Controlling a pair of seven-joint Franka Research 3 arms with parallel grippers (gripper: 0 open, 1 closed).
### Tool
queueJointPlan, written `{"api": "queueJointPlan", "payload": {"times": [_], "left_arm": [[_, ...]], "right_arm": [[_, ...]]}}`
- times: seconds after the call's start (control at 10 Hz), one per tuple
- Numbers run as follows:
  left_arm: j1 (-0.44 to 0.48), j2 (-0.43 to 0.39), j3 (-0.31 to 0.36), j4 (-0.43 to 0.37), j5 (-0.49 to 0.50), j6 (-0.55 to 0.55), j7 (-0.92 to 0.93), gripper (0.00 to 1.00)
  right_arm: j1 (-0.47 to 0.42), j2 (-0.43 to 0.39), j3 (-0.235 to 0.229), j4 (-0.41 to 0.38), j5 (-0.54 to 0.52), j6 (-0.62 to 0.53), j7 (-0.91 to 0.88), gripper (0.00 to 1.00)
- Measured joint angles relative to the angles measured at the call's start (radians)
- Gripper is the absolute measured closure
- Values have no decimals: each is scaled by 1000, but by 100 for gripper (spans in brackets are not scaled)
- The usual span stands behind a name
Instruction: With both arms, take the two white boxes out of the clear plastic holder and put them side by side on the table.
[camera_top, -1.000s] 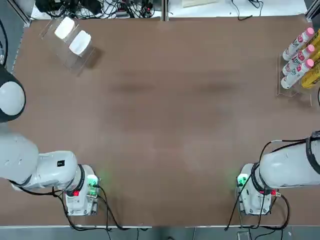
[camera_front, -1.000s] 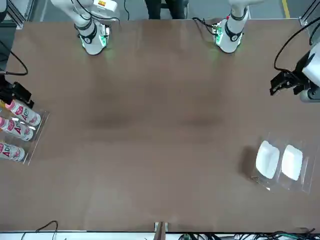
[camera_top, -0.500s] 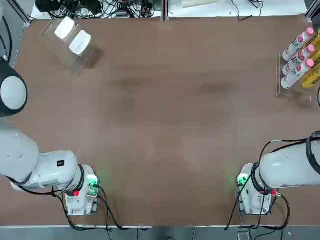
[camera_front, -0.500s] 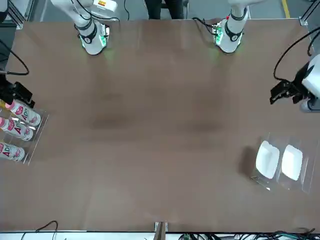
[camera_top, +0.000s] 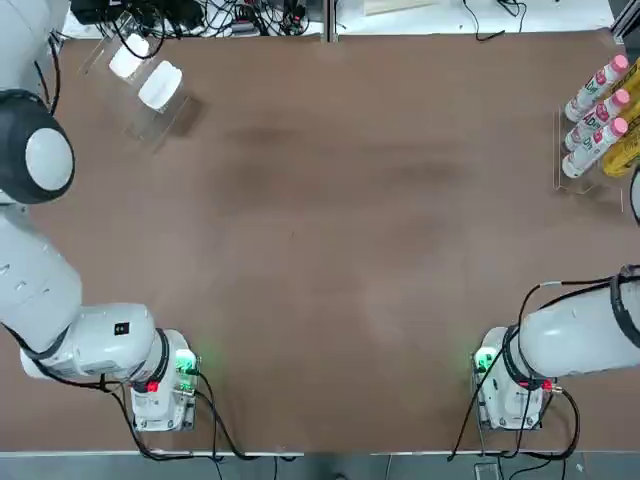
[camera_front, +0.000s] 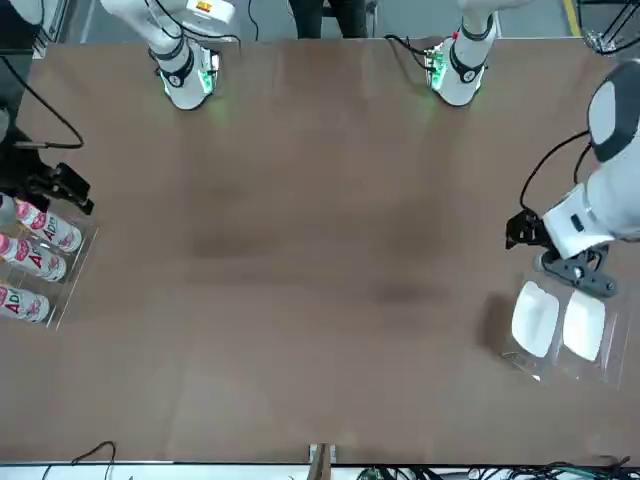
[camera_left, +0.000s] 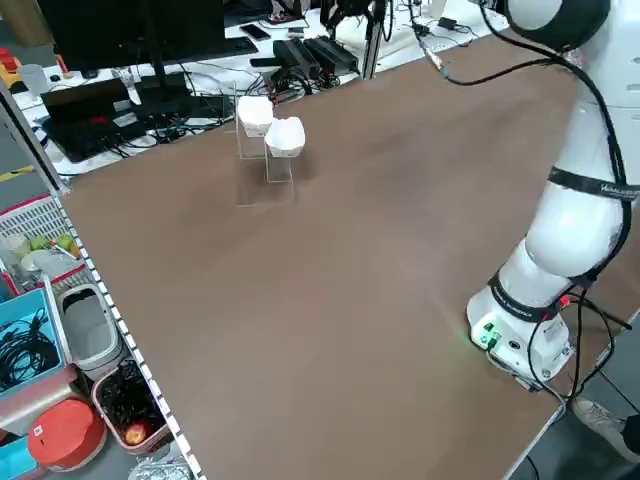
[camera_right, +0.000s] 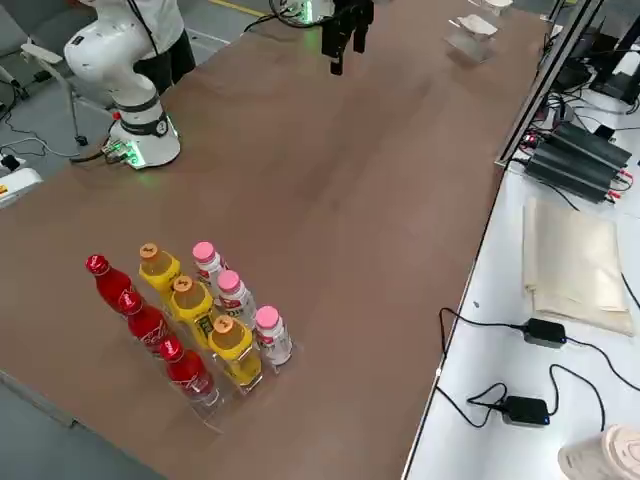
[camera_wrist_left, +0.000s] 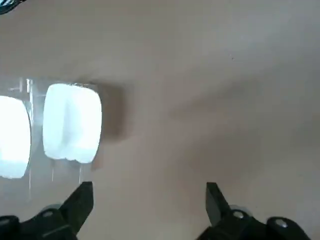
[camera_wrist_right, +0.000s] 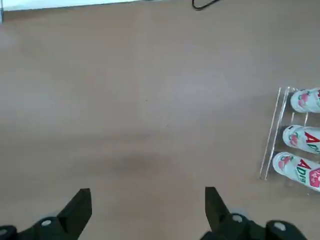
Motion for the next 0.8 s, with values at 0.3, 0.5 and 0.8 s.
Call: {"api": "queueJointPlan", "payload": {"times": [0.3, 0.5, 0.8], "left_arm": [[-58, 44, -4, -21, 217, 93, 3, 0], [-50, 68, -2, -105, 262, 249, 5, 0], [-7, 84, 2, -254, 289, 423, 5, 1]], "right_arm": [[36, 62, 4, -22, 27, 47, -6, 0], [53, 84, 5, -121, 67, 190, -8, 0], [171, 105, 9, -316, 79, 384, -10, 0]]}}
